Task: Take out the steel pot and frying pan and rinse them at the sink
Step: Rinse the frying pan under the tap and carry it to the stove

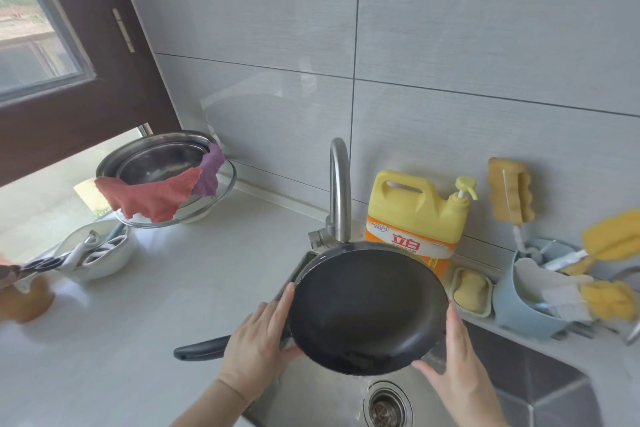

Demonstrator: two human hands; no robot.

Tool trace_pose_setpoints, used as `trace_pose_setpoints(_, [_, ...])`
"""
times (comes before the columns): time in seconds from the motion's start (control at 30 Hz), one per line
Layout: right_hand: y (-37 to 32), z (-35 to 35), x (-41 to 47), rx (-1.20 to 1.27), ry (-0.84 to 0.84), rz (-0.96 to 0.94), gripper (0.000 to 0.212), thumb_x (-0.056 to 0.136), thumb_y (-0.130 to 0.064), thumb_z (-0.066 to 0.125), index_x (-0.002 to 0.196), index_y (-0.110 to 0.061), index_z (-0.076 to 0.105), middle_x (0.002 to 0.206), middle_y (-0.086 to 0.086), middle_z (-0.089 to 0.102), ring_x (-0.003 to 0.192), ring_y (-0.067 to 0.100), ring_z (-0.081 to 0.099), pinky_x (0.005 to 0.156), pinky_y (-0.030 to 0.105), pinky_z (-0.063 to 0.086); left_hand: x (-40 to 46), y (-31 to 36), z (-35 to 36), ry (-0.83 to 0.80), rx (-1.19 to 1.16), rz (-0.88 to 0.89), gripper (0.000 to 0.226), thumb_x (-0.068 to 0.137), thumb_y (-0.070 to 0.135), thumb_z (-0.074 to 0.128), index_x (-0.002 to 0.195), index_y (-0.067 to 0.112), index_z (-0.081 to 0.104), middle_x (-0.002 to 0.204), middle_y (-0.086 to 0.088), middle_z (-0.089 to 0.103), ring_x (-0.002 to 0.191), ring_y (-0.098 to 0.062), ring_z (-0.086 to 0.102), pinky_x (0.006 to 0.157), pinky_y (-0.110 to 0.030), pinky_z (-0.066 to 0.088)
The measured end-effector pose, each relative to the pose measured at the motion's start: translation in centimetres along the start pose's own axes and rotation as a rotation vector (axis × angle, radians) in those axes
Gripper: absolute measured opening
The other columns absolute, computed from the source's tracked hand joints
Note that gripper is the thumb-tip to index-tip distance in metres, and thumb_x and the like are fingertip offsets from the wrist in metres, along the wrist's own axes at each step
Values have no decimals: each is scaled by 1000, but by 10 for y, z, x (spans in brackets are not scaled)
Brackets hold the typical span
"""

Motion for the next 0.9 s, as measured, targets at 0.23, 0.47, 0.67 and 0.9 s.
trace_pose_setpoints(0.23, [17, -47, -13, -101, 64, 200, 165, 24, -17, 100, 155, -26, 0, 127, 35, 55, 106, 36, 62, 71, 30, 50, 24, 44, -10, 81, -76, 91, 91, 88, 75, 38, 150, 11, 18, 86, 2, 63, 71, -16, 61, 59, -27, 50])
trace_pose_setpoints(0.47, [-9, -120, 3, -89, 317, -54, 91, 88, -66, 47, 152, -11, 14, 149, 16, 33, 123, 29, 42, 100, 30, 32, 54, 74, -38, 293, -57, 195, 99, 78, 63, 65, 148, 8, 22, 92, -5, 64, 81, -19, 57, 64, -31, 51])
trace_pose_setpoints(0.67, [-54, -182, 28, -75, 431, -120, 77, 89, -64, 43, 147, -23, 14, 140, 3, 38, 125, 20, 37, 105, 31, 30, 83, 91, -90, 597, -14, 299, 90, 77, 56, 69, 138, 2, 31, 88, -12, 62, 81, -20, 52, 71, -31, 48])
trace_pose_setpoints(0.9, [-70, -224, 46, -110, 488, -104, 90, 71, -50, 62, 135, 6, 32, 129, 11, 41, 110, 27, 45, 91, 18, 35, 99, 98, -128, 741, 38, 278, 80, 72, 52, 78, 121, -2, 45, 86, -11, 60, 77, -19, 48, 66, -29, 47])
Point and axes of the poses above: each hand's wrist, its own x-axis towards the middle knuckle, its own z-axis out of the palm, y = z × x, the point moved 3 cm from there along x, towards the middle knuckle
